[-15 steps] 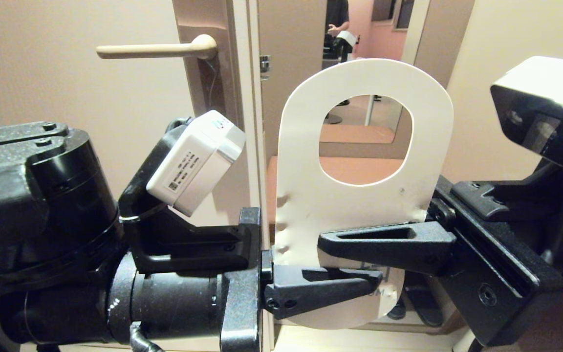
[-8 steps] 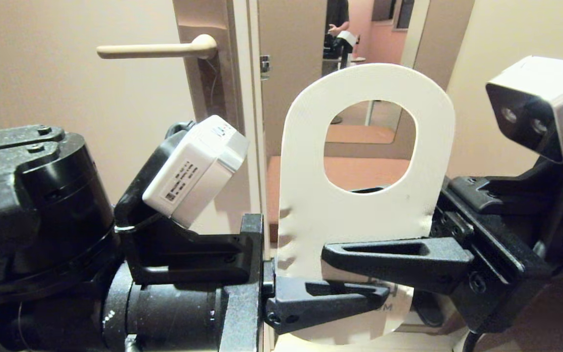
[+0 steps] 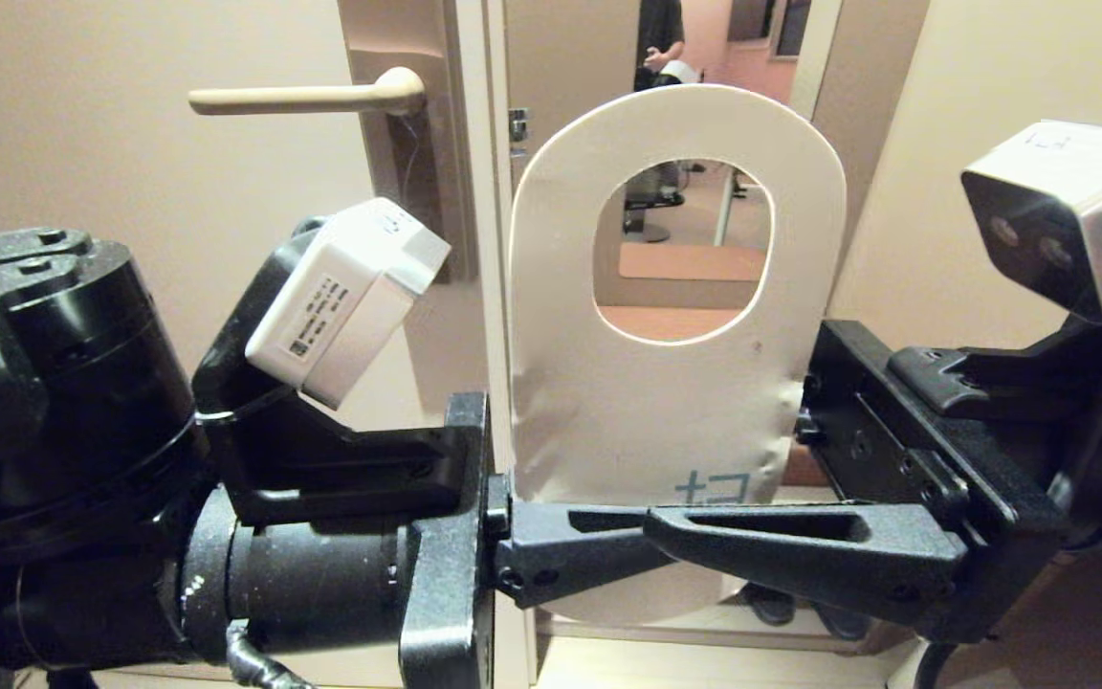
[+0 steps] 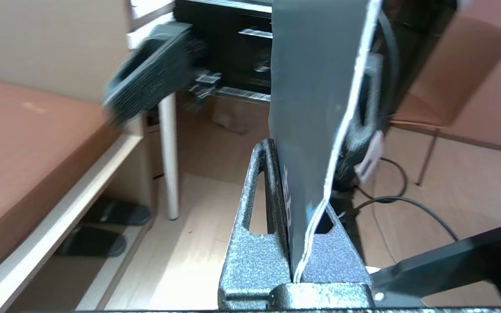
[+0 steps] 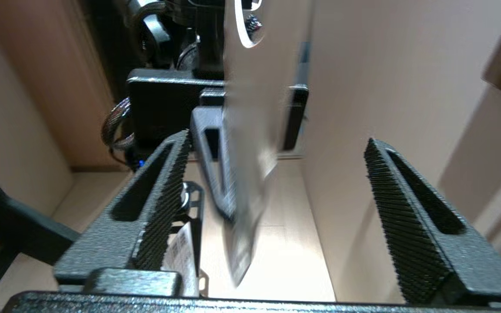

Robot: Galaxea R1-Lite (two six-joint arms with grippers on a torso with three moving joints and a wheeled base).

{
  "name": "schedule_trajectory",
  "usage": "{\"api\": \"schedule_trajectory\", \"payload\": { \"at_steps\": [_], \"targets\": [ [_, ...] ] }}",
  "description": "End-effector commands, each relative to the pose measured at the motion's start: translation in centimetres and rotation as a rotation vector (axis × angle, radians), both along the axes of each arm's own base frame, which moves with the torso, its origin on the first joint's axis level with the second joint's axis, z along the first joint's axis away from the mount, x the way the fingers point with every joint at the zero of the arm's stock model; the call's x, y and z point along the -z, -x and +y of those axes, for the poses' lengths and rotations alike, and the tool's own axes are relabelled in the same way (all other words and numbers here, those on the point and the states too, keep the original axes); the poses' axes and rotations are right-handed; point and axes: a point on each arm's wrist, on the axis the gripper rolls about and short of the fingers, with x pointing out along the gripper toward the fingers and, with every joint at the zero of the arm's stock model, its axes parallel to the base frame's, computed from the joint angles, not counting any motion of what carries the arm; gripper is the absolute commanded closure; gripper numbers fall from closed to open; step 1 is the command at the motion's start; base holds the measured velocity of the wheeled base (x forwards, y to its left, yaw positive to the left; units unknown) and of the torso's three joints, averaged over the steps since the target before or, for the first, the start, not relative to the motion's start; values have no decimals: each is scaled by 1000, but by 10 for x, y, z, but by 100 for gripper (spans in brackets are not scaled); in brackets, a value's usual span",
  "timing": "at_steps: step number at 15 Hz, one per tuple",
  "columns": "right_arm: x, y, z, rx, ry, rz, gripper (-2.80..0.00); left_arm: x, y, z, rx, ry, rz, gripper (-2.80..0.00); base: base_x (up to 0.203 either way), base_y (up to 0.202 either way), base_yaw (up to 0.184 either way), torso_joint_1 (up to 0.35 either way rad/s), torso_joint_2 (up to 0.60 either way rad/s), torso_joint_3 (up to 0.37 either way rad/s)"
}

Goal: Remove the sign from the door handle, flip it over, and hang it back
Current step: Hand it to the other hand, then hang the sign back with the other side facing out

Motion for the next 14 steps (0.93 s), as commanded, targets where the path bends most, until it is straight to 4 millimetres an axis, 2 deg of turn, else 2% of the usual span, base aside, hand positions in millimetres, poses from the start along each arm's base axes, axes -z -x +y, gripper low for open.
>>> {"api": "schedule_trajectory", "payload": {
  "at_steps": [1, 6, 10, 14],
  "targets": [
    [-2, 6, -6, 11, -11, -10, -280, -1, -1, 10, -26, 9, -4, 0, 0, 0, 0, 0, 0, 0],
    [-1, 21, -23, 134, -27, -9, -280, 5, 6, 36, -96, 2, -7, 0, 0, 0, 0, 0, 0, 0],
    [6, 26, -31, 251, -19, 3, -280, 11, 16, 49, -164, -1, -5, 0, 0, 0, 0, 0, 0, 0],
    [15, 31, -58, 391, -8, -22, -280, 18, 23, 67, -260, -4, -11, 0, 0, 0, 0, 0, 0, 0]
  ]
}}
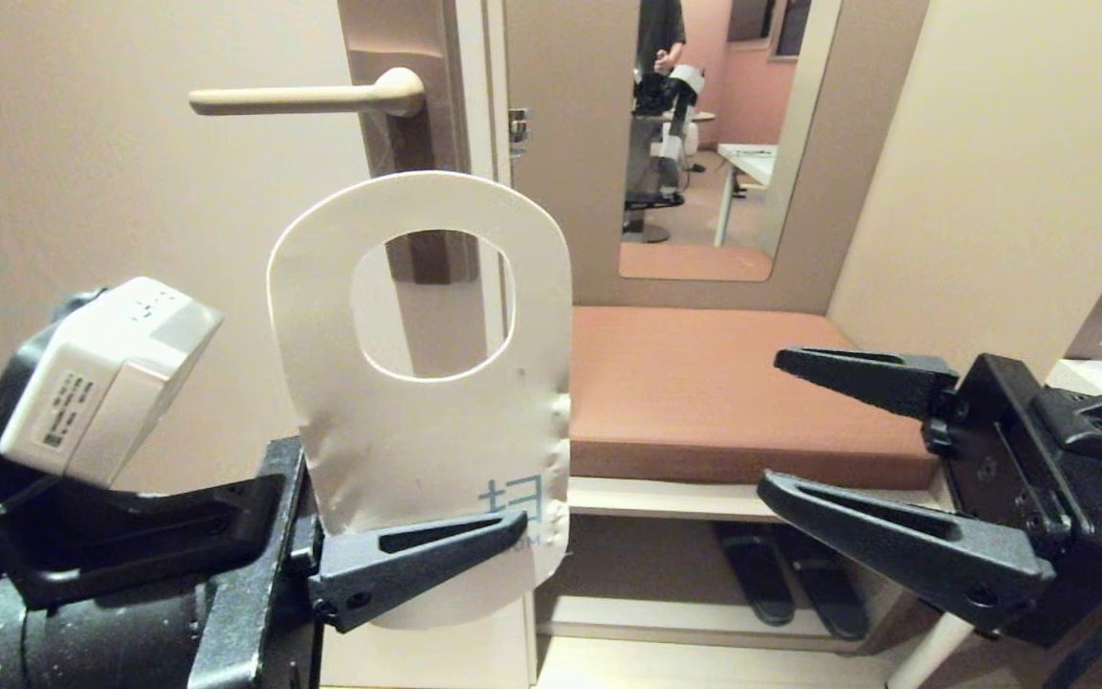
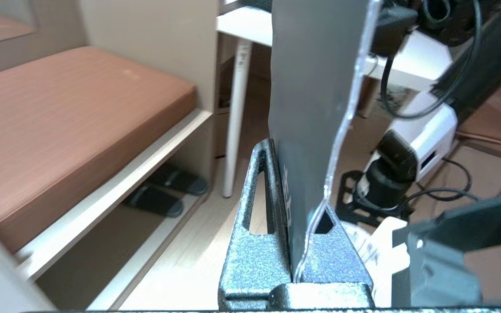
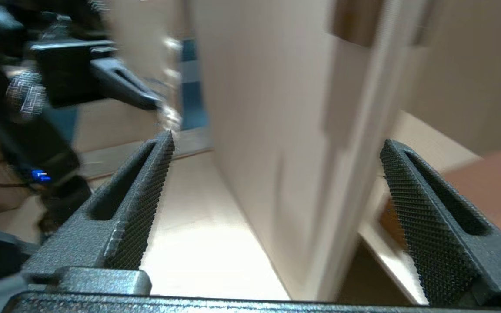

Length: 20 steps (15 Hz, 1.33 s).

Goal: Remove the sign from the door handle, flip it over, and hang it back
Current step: Hang the sign back with the other side facing out

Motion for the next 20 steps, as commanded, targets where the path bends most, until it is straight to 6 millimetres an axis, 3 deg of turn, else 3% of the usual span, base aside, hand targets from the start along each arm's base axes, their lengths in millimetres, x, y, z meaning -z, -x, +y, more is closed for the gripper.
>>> {"api": "schedule_trajectory", "payload": {
  "at_steps": [1, 7, 13, 16, 20],
  "targets": [
    [-1, 9, -16, 40, -16, -23, 0, 0, 5, 10, -22, 13, -15, 0, 0, 0, 0, 0, 0, 0],
    [31, 23, -51, 268, 34, 12, 0, -1, -2, 23, -130, 3, -60, 0, 0, 0, 0, 0, 0, 0],
    [57, 22, -83, 511, 73, 76, 0, 4, 2, 27, -144, -5, -55, 0, 0, 0, 0, 0, 0, 0],
    [80, 38, -100, 624, 97, 122, 0, 5, 1, 27, -147, -7, -52, 0, 0, 0, 0, 0, 0, 0],
    [103, 73, -108, 674, 138, 65, 0, 9, 1, 29, -156, -19, -41, 0, 0, 0, 0, 0, 0, 0]
  ]
}}
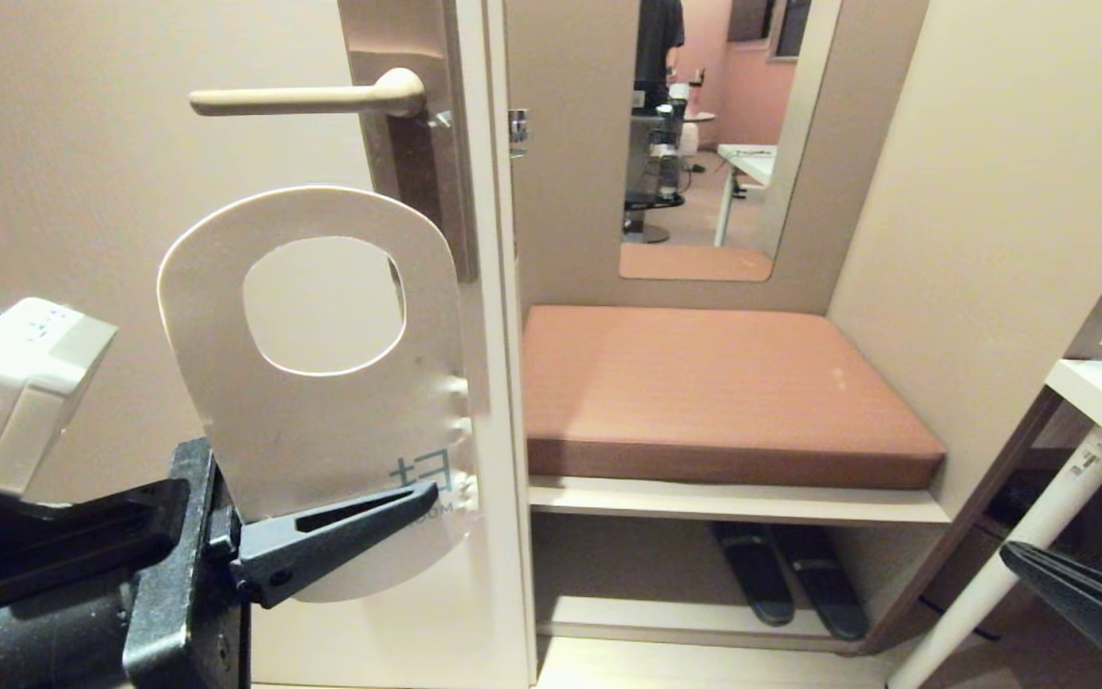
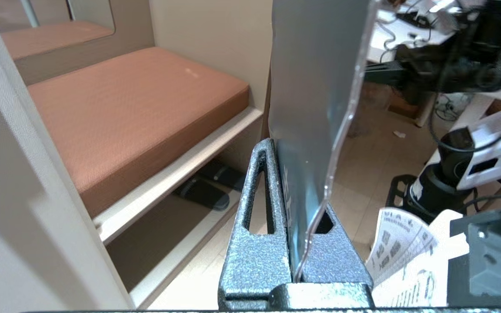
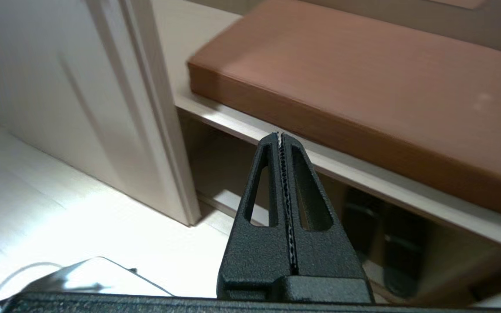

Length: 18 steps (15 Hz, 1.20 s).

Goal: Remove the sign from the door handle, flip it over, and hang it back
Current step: Hang the sign back with the other side facing out

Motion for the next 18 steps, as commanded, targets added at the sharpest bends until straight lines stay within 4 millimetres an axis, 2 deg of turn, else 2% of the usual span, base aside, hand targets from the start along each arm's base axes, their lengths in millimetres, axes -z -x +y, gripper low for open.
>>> {"api": "schedule_trajectory", "payload": {
  "at_steps": [1, 4, 8, 10, 16, 18],
  "targets": [
    [4, 20, -4, 28, -1, -55, 0, 4, 0, 1, -5, -7, 8, 0, 0, 0, 0, 0, 0, 0],
    [16, 47, -9, 96, 11, -54, 0, 11, -1, 9, -46, -33, 1, 0, 0, 0, 0, 0, 0, 0],
    [43, 80, -16, 162, 30, -2, 0, 13, -5, 21, -124, -38, 2, 0, 0, 0, 0, 0, 0, 0],
    [52, 84, -18, 237, 46, 48, 0, 13, -7, 25, -153, -35, -2, 0, 0, 0, 0, 0, 0, 0],
    [54, 84, -19, 403, 36, 73, 0, 10, -10, 32, -204, -29, -13, 0, 0, 0, 0, 0, 0, 0],
    [58, 91, -19, 400, 46, 46, 0, 10, -11, 32, -203, -32, -15, 0, 0, 0, 0, 0, 0, 0]
  ]
}}
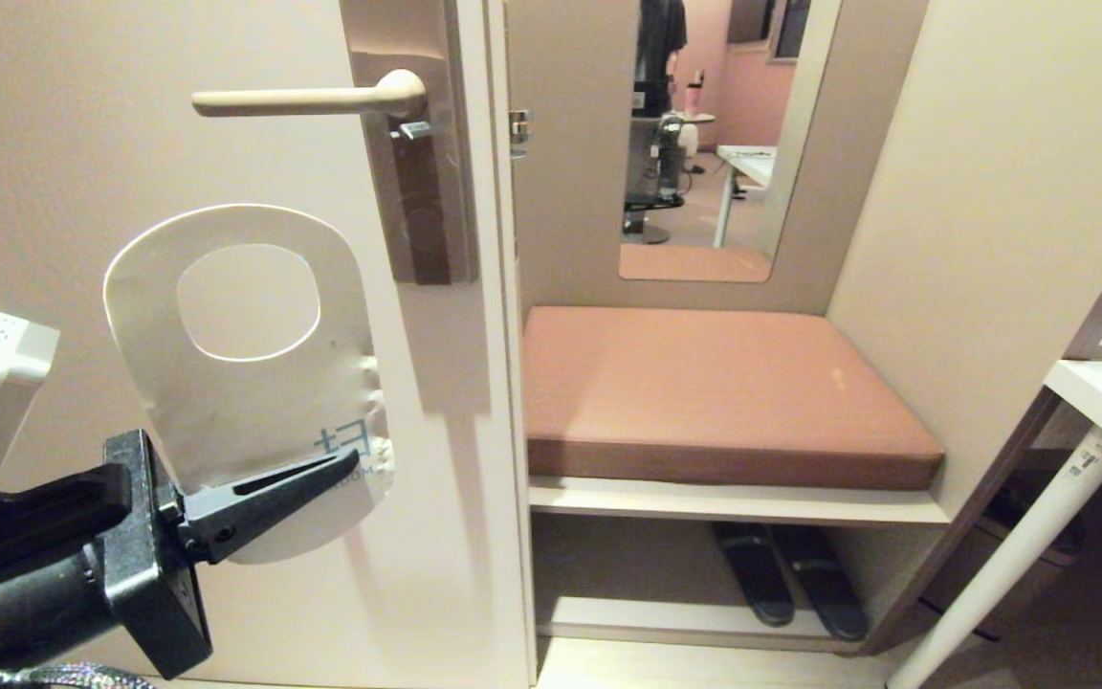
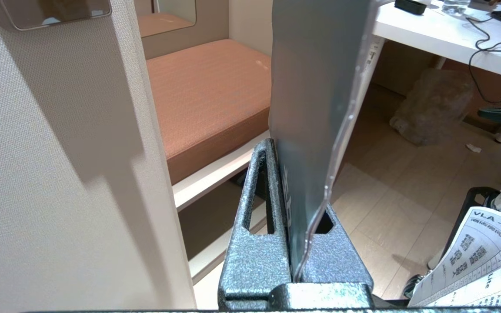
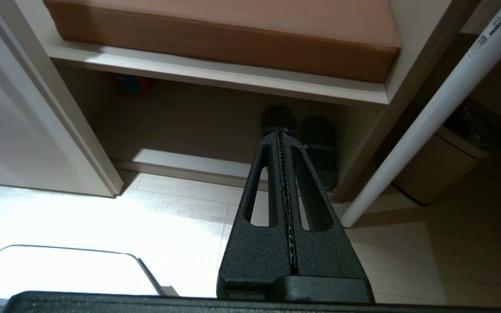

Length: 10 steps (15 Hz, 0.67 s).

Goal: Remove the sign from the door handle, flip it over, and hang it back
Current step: Hang the sign back with the other side facing out

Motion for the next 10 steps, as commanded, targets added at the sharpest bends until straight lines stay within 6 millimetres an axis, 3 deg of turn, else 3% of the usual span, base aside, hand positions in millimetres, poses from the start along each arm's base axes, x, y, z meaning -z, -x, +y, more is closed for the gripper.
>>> {"api": "schedule_trajectory", "payload": {
  "at_steps": [1, 10],
  "targets": [
    [1, 7, 0, 7, 5, -64, 0, 0, 0, 0, 0, -1, -5, 0, 0, 0, 0, 0, 0, 0],
    [4, 20, 0, -1, 5, -214, 0, -2, -10, 18, -137, -29, -39, 0, 0, 0, 0, 0, 0, 0]
  ]
}}
